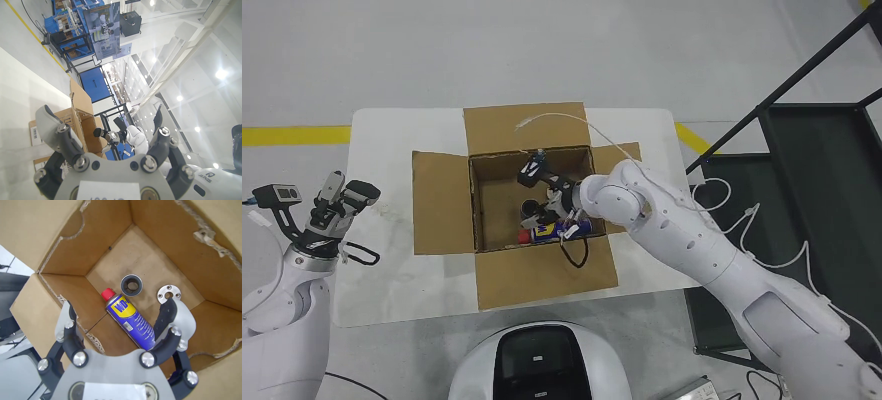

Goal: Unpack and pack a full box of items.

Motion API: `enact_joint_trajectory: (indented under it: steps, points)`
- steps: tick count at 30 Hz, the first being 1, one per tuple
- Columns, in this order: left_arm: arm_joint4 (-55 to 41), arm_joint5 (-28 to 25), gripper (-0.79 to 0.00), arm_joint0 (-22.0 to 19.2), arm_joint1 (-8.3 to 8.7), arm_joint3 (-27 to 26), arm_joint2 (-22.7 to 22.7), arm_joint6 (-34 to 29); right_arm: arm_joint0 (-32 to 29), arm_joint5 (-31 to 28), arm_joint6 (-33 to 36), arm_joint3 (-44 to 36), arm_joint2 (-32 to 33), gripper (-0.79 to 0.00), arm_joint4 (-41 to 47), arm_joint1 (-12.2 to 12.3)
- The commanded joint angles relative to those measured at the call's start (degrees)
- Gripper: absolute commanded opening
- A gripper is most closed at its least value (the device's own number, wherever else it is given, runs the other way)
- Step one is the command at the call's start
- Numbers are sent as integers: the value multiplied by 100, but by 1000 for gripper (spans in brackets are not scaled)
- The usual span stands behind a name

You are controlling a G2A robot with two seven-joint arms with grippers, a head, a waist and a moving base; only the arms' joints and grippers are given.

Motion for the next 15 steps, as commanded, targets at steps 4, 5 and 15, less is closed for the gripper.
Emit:
enact_joint_trajectory:
  steps: [4,5,15]
  points:
    - [0,0,0,0,0,0,0,0,316,-312,63,468,-337,0,47,-203]
    - [0,0,0,0,0,0,0,0,421,-417,38,656,-435,0,59,-273]
    - [0,0,0,0,0,0,0,0,1056,-1036,-291,2031,-1162,0,-112,-858]
